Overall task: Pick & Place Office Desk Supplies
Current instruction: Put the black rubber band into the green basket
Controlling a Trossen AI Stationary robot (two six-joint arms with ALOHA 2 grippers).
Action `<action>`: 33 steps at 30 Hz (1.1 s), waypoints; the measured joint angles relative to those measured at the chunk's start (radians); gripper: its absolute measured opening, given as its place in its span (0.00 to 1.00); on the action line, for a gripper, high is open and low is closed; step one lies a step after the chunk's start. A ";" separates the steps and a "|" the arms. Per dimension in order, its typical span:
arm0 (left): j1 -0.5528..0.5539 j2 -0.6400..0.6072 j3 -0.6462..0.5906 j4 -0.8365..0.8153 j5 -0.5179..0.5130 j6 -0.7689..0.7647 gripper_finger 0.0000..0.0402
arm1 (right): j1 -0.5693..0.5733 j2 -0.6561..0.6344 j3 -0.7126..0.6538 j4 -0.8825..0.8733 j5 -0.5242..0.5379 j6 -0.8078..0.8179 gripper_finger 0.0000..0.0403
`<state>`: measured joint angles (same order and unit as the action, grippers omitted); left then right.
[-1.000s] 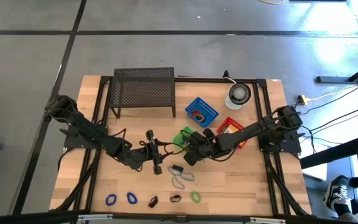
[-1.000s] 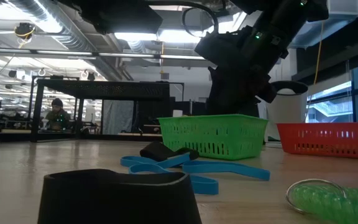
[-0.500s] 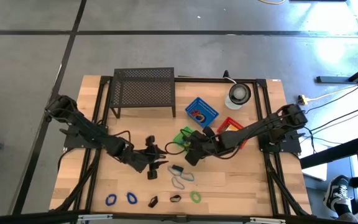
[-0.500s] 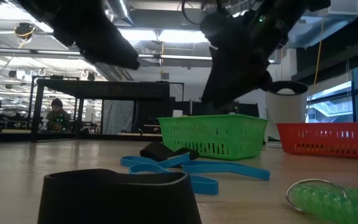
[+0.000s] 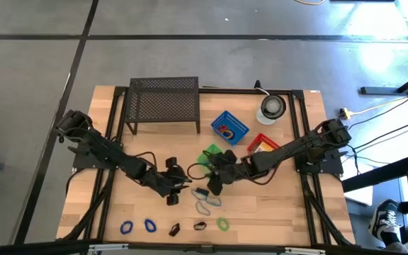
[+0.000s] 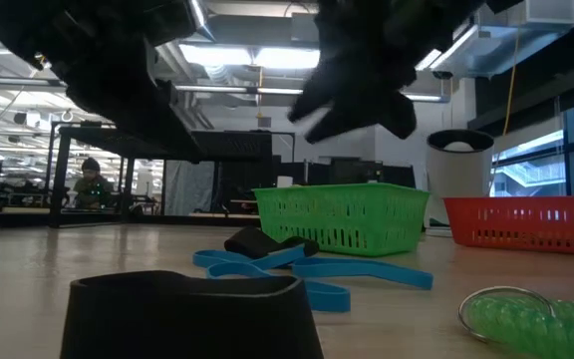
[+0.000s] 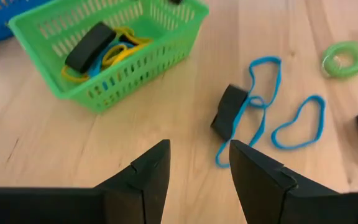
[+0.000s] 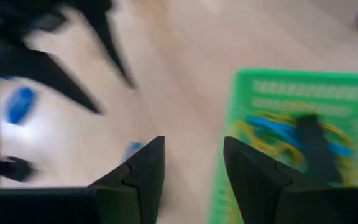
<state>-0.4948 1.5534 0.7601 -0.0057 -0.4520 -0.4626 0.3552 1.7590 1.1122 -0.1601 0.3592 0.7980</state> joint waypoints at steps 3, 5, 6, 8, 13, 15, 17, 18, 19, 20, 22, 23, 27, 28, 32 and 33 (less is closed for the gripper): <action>-0.001 -0.001 0.000 -0.032 0.002 -0.027 0.40 | 0.023 0.018 0.000 0.086 0.040 -0.013 0.41; -0.001 -0.001 0.000 -0.039 0.002 -0.053 0.40 | 0.037 0.031 0.000 0.122 0.070 -0.014 0.41; -0.001 -0.001 0.000 -0.035 0.002 -0.066 0.40 | 0.042 0.035 0.000 0.124 0.074 -0.014 0.41; -0.001 0.001 0.000 -0.027 -0.001 -0.074 0.40 | 0.051 0.041 0.000 0.125 0.077 -0.014 0.41; 0.000 0.019 0.000 -0.001 0.001 -0.059 0.42 | 0.074 0.043 0.000 0.125 0.135 -0.021 0.41; 0.004 0.036 0.000 0.027 0.003 -0.059 0.44 | 0.079 0.043 0.000 0.125 0.154 -0.028 0.41; 0.007 0.061 0.000 0.052 0.011 -0.059 0.47 | 0.079 0.043 0.000 0.126 0.154 -0.032 0.41; 0.009 0.078 0.000 0.073 0.020 -0.059 0.48 | 0.079 0.043 0.000 0.125 0.149 -0.033 0.41; 0.012 0.094 0.000 0.095 0.027 -0.059 0.50 | 0.079 0.043 0.000 0.124 0.149 -0.033 0.41; 0.014 0.110 0.000 0.123 0.034 -0.059 0.51 | 0.079 0.043 0.000 0.124 0.150 -0.033 0.41; 0.022 0.149 0.000 0.181 0.048 -0.058 0.54 | 0.079 0.043 0.000 0.123 0.149 -0.033 0.41; 0.027 0.169 0.000 0.206 0.053 -0.058 0.55 | 0.080 0.043 0.000 0.123 0.149 -0.033 0.41; 0.048 0.234 0.000 0.311 0.076 -0.055 0.56 | 0.090 0.043 0.000 0.121 0.149 -0.037 0.41; 0.053 0.247 0.000 0.334 0.097 -0.048 0.56 | 0.093 0.043 0.000 0.121 0.149 -0.042 0.41; 0.071 0.304 0.000 0.419 0.179 -0.031 0.56 | 0.106 0.043 0.000 0.120 0.149 -0.047 0.41; 0.076 0.318 0.000 0.432 0.199 -0.031 0.56 | 0.109 0.043 0.000 0.119 0.149 -0.048 0.41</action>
<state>-0.4193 1.8714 0.7605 0.4260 -0.2535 -0.4934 0.4646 1.8019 1.1125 -0.0410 0.5083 0.7505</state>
